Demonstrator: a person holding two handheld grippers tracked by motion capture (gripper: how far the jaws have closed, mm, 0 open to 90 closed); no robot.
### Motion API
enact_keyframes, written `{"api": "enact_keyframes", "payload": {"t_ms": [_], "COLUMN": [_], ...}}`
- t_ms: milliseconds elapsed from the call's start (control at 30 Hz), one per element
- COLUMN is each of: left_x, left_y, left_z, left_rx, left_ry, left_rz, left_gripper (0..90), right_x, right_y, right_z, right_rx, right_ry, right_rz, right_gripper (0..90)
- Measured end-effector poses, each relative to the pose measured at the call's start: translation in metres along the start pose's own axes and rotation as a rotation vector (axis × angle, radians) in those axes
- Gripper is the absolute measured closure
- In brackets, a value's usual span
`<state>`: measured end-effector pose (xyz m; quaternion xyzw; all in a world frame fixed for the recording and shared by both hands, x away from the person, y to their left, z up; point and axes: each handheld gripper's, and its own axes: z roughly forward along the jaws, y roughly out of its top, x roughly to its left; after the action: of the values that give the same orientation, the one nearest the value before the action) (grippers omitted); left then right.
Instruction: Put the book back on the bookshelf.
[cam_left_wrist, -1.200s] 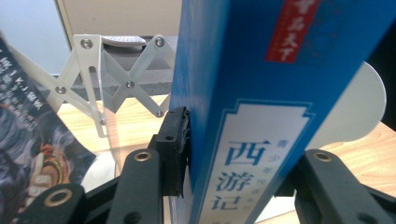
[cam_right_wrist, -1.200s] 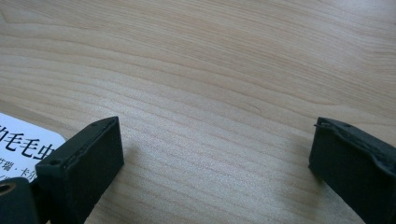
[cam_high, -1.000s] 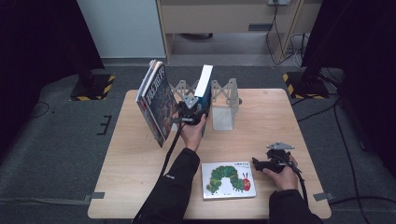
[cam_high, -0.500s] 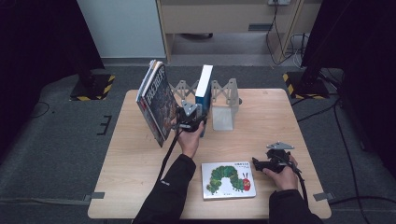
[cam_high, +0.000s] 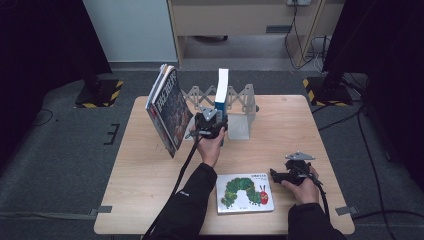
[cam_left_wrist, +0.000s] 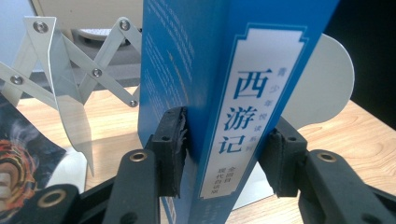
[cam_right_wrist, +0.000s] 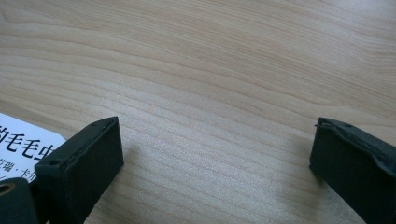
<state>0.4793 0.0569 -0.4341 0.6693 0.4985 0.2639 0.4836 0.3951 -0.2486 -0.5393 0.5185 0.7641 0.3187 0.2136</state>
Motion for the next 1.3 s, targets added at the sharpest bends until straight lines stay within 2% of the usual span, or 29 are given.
{"api": "enact_keyframes", "payload": {"t_ms": [233,367,433,533,700,900,967,1100,1300], "left_x": [0.0,0.002,0.003,0.003,0.005,0.013,0.016,0.022,0.027], "left_y": [0.0,0.0,0.0,0.0,-0.003,-0.004,-0.005,-0.014,-0.04], "left_z": [0.001,-0.006,-0.012,-0.025,-0.05,-0.081,-0.09,-0.104,-0.118], "left_rx": [-0.006,-0.014,-0.024,-0.024,-0.002,0.014,0.024,0.054,0.13], "left_ry": [-0.011,-0.036,-0.048,-0.088,-0.127,-0.186,-0.194,-0.226,-0.249], "left_rz": [0.008,0.042,0.056,0.066,0.128,0.136,0.147,0.146,0.163], "left_gripper": [52.5,51.5,48.7,44.8,41.2,38.1,37.2,35.1,32.1], "right_x": [0.0,0.0,0.0,0.0,0.0,0.0,0.0,0.0,0.0], "right_y": [0.0,0.0,0.0,0.0,0.0,0.0,0.0,0.0,0.004], "right_z": [0.0,0.0,0.0,0.0,0.0,0.0,0.0,0.001,-0.003], "right_rx": [0.0,0.0,0.0,-0.003,0.002,0.003,0.003,0.004,0.057], "right_ry": [-0.001,-0.001,0.0,-0.001,-0.004,-0.005,-0.005,-0.007,-0.011], "right_rz": [0.001,0.001,0.001,0.004,0.007,0.005,0.006,0.008,0.004], "right_gripper": [2.6,2.6,2.6,2.5,1.6,1.6,1.5,1.4,4.2]}}
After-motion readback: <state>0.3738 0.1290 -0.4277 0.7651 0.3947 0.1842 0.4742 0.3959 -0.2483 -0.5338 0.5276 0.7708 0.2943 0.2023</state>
